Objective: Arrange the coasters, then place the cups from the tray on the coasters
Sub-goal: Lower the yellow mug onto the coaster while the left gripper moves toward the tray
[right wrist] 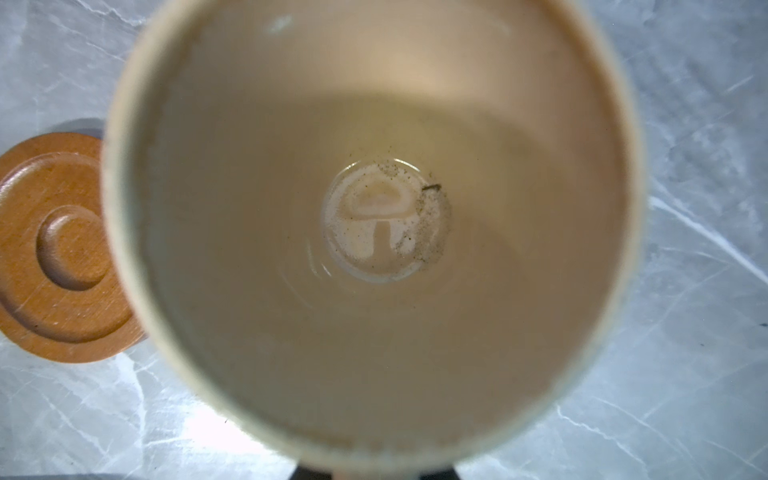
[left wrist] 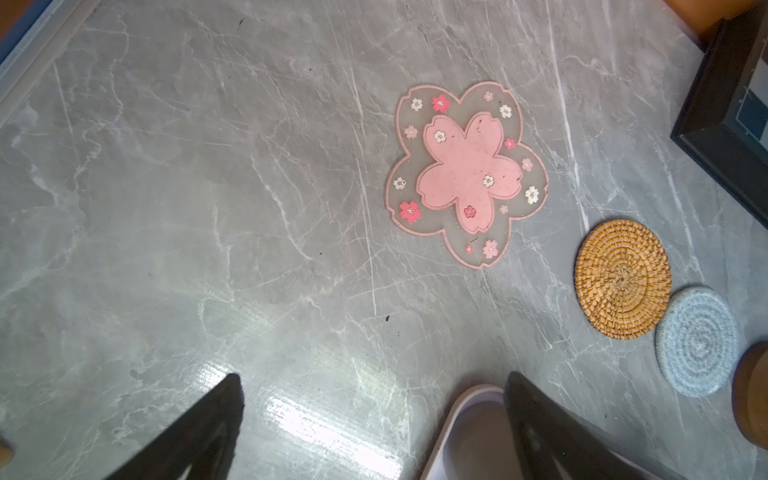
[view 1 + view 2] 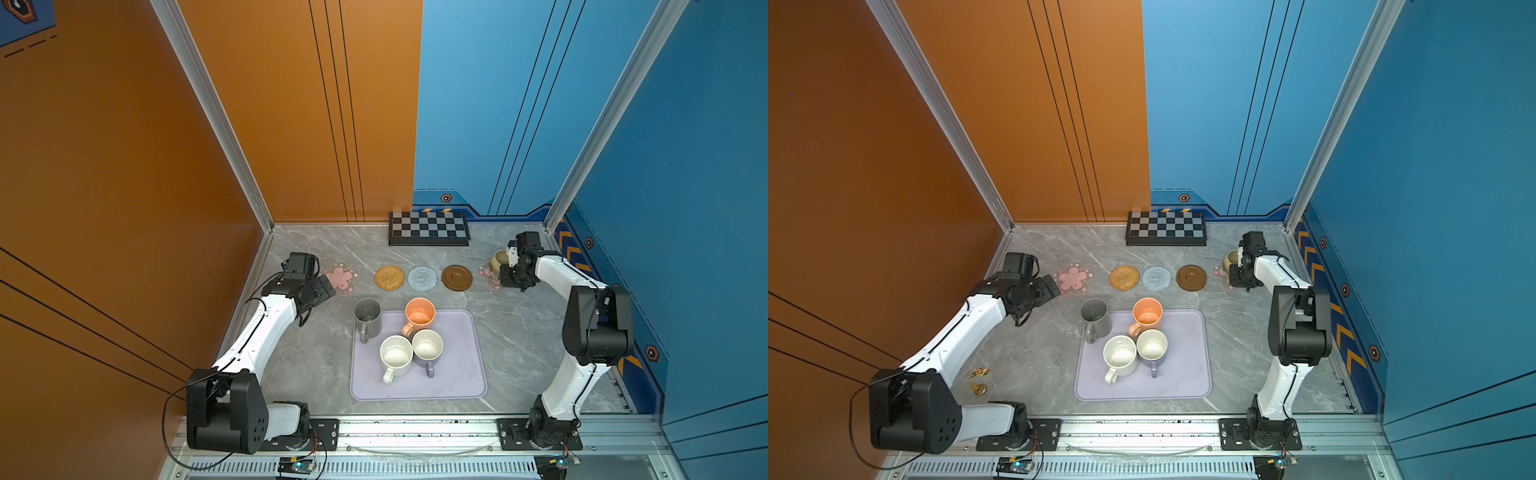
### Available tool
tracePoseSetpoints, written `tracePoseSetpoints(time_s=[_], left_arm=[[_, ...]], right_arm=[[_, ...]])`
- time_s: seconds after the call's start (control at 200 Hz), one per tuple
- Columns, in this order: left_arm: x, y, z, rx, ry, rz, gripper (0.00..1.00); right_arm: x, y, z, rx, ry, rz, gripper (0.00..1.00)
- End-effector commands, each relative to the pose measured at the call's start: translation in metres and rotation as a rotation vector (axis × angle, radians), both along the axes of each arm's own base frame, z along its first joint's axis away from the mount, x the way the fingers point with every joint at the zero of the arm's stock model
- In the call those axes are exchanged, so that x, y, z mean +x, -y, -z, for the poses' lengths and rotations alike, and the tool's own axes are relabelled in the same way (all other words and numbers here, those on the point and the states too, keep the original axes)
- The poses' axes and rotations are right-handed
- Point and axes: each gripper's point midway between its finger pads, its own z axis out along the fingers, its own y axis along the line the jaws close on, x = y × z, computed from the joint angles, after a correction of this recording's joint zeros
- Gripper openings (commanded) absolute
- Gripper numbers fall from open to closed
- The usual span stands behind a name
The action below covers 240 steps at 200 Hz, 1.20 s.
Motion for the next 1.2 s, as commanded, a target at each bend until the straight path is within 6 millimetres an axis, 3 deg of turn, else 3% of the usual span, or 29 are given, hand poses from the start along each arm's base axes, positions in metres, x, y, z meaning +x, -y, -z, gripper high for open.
tracePoseSetpoints(time_s=[0.0, 0.32, 0.891, 1.116, 1.196], left_arm=[[0.008, 0.0, -0.004, 0.014, 0.011, -0.009, 0.98], [0.009, 0.01, 0.01, 0.017, -0.029, 0.012, 0.98], [0.005, 0.015, -0.002, 0.011, 0.01, 0.015, 0.98], [0.005, 0.016, -0.007, 0.001, 0.023, 0.019, 0.98], [0.005, 0.017, -0.008, 0.0, 0.028, 0.022, 0.98]], right_arm=[[0.024, 0.007, -0.035, -0.03, 0.162, -0.001, 0.0], [0.028, 0.008, -0.026, -0.026, 0.152, -0.003, 0.0], [0.009, 0.008, 0.006, -0.056, 0.093, -0.017, 0.0], [-0.001, 0.013, 0.01, -0.082, 0.049, -0.005, 0.32], [-0.005, 0.015, 0.011, -0.087, 0.029, 0.005, 0.35]])
